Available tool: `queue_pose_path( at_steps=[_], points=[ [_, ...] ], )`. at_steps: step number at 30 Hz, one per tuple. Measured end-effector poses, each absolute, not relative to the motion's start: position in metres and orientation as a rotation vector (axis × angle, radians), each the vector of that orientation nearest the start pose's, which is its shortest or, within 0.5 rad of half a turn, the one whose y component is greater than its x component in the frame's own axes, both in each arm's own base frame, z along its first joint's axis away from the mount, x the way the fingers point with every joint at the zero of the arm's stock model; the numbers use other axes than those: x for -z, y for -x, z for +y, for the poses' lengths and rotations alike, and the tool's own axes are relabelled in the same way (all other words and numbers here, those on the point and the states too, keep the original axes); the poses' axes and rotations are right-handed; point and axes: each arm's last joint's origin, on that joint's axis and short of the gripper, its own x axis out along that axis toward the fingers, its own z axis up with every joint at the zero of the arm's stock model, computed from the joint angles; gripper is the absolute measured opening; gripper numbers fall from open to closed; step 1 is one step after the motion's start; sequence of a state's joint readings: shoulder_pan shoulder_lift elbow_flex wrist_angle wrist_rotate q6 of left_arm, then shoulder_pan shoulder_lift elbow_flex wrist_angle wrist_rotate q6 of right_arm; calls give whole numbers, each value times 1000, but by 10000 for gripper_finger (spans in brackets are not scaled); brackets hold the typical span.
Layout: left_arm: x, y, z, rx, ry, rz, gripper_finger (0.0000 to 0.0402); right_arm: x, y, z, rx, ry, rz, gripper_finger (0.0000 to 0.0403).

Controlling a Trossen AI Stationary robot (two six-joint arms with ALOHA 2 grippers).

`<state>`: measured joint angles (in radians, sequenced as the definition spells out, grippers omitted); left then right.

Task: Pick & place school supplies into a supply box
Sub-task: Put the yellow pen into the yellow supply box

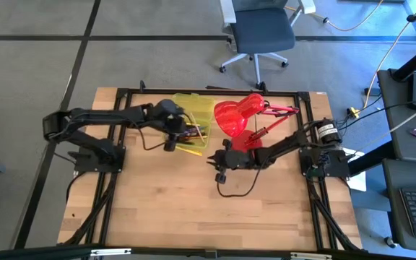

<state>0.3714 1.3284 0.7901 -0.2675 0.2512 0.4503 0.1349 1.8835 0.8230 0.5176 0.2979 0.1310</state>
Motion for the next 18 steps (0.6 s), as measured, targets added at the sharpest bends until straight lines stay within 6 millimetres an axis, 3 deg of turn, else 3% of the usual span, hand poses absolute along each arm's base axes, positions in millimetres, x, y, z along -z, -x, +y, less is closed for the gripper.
queue_pose_path(
  at_steps=[4, 9, 13, 18],
  points=[
    [-217, -234, 84, 71, -190, 624, 191, -123, -355, 34, 209, -40, 495, 98],
    [-210, -216, 73, 54, -176, 526, 200, -125, -356, 32, 218, -61, 463, 157],
    [-203, -209, 64, 61, -152, 464, 195, -126, -356, 31, 259, -65, 454, 205],
    [-195, -207, 57, 74, -119, 439, 192, -125, -357, 31, 277, -58, 449, 229]
  ],
)
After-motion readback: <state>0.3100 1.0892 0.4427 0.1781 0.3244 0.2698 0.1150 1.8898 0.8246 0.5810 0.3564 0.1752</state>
